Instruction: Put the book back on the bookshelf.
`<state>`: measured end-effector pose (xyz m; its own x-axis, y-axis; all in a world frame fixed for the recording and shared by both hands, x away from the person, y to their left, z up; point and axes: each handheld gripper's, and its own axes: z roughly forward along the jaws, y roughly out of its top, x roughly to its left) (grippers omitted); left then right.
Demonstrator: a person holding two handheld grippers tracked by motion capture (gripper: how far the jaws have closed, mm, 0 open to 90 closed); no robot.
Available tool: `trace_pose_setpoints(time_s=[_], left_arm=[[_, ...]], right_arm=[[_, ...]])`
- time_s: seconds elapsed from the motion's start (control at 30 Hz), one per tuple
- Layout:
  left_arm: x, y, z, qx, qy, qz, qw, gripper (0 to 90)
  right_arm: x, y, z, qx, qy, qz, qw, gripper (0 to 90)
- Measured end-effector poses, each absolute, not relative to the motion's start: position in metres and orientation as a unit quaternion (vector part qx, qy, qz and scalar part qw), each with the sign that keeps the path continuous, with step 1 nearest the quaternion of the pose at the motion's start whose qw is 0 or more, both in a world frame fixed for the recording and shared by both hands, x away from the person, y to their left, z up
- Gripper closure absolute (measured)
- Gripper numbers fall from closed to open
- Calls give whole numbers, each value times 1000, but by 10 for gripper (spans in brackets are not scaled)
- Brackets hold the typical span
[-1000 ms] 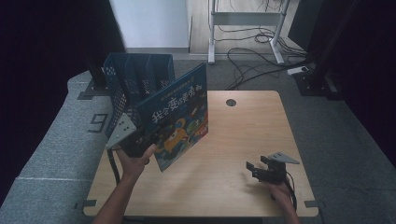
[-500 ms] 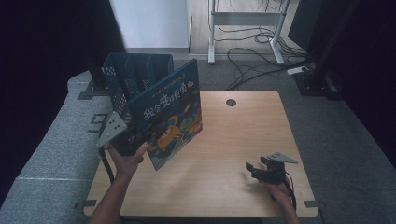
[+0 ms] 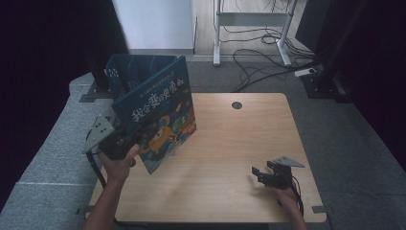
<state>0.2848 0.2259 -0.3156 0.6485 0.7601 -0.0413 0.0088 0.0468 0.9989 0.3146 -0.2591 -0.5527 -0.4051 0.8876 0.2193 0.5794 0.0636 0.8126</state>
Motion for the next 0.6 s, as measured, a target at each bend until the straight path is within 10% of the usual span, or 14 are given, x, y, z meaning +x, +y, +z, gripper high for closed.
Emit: trace_pose_setpoints(time_s=[0.6], left_arm=[[278, 258, -314, 614, 326, 312, 648, 820]], right_arm=[[315, -261, -553, 520, 710, 443, 171, 212]])
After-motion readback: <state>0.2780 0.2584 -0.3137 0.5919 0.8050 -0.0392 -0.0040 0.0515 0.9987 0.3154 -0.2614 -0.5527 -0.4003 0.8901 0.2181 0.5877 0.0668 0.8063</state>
